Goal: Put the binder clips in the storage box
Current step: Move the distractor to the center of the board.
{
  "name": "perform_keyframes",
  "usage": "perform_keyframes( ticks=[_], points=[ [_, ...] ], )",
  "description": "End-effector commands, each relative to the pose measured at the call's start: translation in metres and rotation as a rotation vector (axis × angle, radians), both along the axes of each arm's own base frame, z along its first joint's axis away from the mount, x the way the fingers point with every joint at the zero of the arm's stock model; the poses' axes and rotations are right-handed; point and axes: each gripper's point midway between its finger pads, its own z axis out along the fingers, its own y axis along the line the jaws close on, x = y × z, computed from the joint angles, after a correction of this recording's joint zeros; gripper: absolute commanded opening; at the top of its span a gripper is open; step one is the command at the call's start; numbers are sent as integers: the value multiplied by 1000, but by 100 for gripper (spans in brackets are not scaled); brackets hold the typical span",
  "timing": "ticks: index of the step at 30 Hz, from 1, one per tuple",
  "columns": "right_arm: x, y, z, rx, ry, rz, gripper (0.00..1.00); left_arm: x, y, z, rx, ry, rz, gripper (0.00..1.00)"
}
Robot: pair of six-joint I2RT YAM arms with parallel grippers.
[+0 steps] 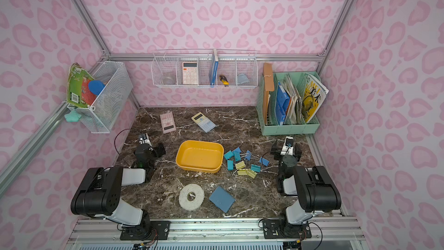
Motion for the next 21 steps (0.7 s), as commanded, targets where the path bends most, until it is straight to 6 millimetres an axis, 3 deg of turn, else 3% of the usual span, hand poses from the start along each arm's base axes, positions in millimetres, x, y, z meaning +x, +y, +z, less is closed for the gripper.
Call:
perform_keyframes(
  ticks=[1, 17, 19, 21],
  points=[
    [1, -1, 7, 5, -30, -8, 99, 3, 0, 6, 0, -25, -3, 99],
    [0, -2, 11, 2, -41, -12, 99, 3, 0, 6, 1, -27, -2, 99],
    [5, 1, 17, -13, -23, -16, 99, 7, -5, 23, 40, -70, -45, 99],
    [20, 13, 34, -67, 32, -4, 99, 11, -18, 45, 63, 24, -90, 97]
  ],
)
